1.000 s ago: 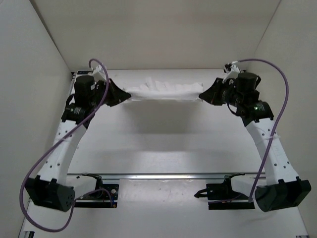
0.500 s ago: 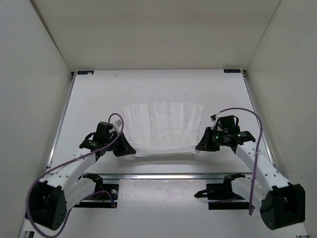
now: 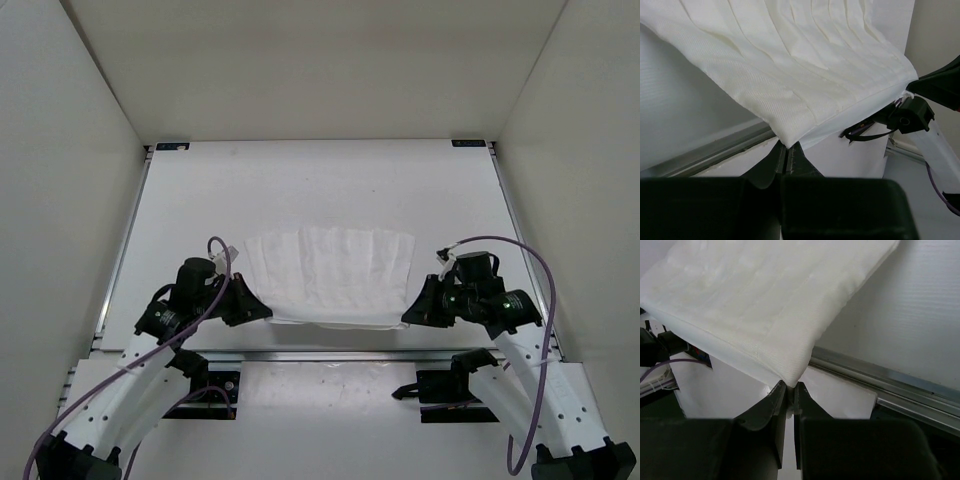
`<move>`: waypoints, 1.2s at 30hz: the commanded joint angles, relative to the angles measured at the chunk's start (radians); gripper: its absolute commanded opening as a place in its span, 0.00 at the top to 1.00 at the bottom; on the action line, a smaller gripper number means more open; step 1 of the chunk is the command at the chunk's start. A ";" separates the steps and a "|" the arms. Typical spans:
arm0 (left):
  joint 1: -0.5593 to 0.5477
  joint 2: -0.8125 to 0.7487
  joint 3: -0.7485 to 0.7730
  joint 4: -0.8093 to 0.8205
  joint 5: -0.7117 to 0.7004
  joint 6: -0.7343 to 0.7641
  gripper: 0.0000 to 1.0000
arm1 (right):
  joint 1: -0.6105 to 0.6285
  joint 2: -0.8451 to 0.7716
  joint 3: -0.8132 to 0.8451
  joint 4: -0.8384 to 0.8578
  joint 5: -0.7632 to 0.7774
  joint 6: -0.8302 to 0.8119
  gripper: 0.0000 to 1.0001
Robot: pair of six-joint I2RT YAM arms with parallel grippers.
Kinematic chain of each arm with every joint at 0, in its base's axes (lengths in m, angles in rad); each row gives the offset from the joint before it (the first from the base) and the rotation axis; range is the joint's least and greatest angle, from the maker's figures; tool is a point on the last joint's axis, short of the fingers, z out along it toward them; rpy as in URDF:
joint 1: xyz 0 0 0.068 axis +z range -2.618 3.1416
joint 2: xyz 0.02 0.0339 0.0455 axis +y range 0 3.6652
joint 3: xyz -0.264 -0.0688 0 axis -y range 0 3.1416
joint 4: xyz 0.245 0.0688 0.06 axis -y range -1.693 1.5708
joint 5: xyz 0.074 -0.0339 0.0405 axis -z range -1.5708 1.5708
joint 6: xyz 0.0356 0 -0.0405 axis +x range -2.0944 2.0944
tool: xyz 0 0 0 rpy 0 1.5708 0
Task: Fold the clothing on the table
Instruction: Fold the skirt
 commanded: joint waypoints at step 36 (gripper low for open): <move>0.168 0.599 0.096 0.441 -0.108 0.069 0.26 | -0.268 0.522 0.060 0.516 0.075 0.024 0.33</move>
